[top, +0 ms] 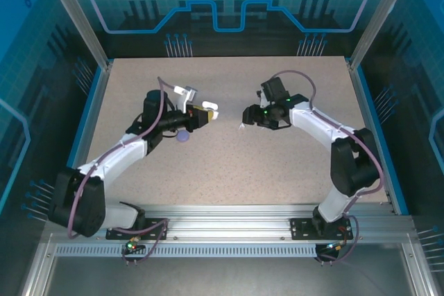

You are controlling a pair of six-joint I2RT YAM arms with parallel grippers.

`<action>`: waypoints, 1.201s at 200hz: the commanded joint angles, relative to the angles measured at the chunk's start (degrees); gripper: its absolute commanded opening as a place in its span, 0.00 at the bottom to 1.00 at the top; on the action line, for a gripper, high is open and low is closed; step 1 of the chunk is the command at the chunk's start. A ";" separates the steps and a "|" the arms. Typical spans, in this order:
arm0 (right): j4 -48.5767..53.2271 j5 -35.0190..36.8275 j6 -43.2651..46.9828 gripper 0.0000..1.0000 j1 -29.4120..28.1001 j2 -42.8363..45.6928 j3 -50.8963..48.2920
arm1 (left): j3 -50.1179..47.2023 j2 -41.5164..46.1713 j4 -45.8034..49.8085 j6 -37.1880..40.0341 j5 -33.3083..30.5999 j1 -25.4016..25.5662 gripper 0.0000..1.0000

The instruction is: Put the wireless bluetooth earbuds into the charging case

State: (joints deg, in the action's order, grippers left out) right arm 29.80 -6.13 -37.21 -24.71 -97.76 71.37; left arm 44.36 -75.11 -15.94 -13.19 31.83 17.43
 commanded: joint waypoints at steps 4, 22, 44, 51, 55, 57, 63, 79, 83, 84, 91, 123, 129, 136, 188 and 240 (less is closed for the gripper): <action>7.14 12.89 -16.97 0.58 -3.57 -3.55 4.34 | -2.99 5.74 -16.55 0.03 -20.02 4.63 0.00; 12.40 17.08 -23.28 0.57 -6.13 -6.76 8.31 | -3.84 7.49 -18.84 1.67 -27.62 7.05 0.00; 18.30 20.73 -29.68 0.57 -8.60 -11.27 13.97 | -3.63 8.20 -19.94 1.66 -33.18 8.50 0.00; 19.78 21.13 -31.38 0.57 -9.04 -12.69 15.55 | -3.94 8.43 -21.16 1.64 -34.51 9.11 0.00; 20.58 21.31 -32.43 0.57 -9.20 -13.47 16.38 | -4.17 8.46 -21.87 1.67 -35.21 9.38 0.00; 21.00 21.37 -32.93 0.57 -9.28 -13.88 16.70 | -4.27 8.53 -22.27 1.61 -35.49 9.46 0.00; 21.62 21.30 -34.08 0.57 -9.25 -14.85 17.70 | -4.53 8.60 -22.93 1.56 -36.47 9.80 0.00; 22.33 21.23 -36.10 0.57 -9.39 -17.21 19.62 | -4.63 8.82 -23.42 1.06 -36.85 10.11 0.00; 22.71 21.32 -36.53 0.57 -9.44 -17.81 20.24 | -4.77 8.92 -23.43 1.02 -36.88 10.14 0.00; 22.82 21.37 -36.62 0.57 -9.42 -17.95 20.40 | -4.74 8.92 -23.47 1.04 -36.86 10.15 0.00; 23.60 21.51 -37.02 0.57 -9.30 -19.05 21.52 | -4.88 9.22 -23.53 0.90 -37.13 10.23 0.00; 25.16 22.09 -36.99 0.55 -9.13 -22.96 26.33 | -5.59 10.71 -23.82 0.80 -37.63 10.21 0.00; 25.51 22.33 -36.97 0.55 -9.13 -23.61 27.22 | -5.68 11.05 -23.78 0.88 -37.54 10.19 0.00; 25.81 22.47 -36.87 0.55 -9.04 -24.39 28.08 | -5.77 11.46 -23.65 0.80 -37.50 10.23 0.00; 25.53 21.41 -37.80 0.54 -8.59 -28.08 31.50 | -6.22 13.54 -23.32 1.00 -37.15 10.24 0.00; 26.01 20.73 -38.71 0.53 -8.59 -31.56 34.77 | -6.28 13.94 -22.97 0.93 -36.34 10.23 0.00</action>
State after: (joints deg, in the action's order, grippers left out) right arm 53.56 14.48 -74.02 -33.65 -127.39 103.96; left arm 38.92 -62.70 -36.36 -13.06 -4.32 27.29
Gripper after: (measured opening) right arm 0.530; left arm 0.233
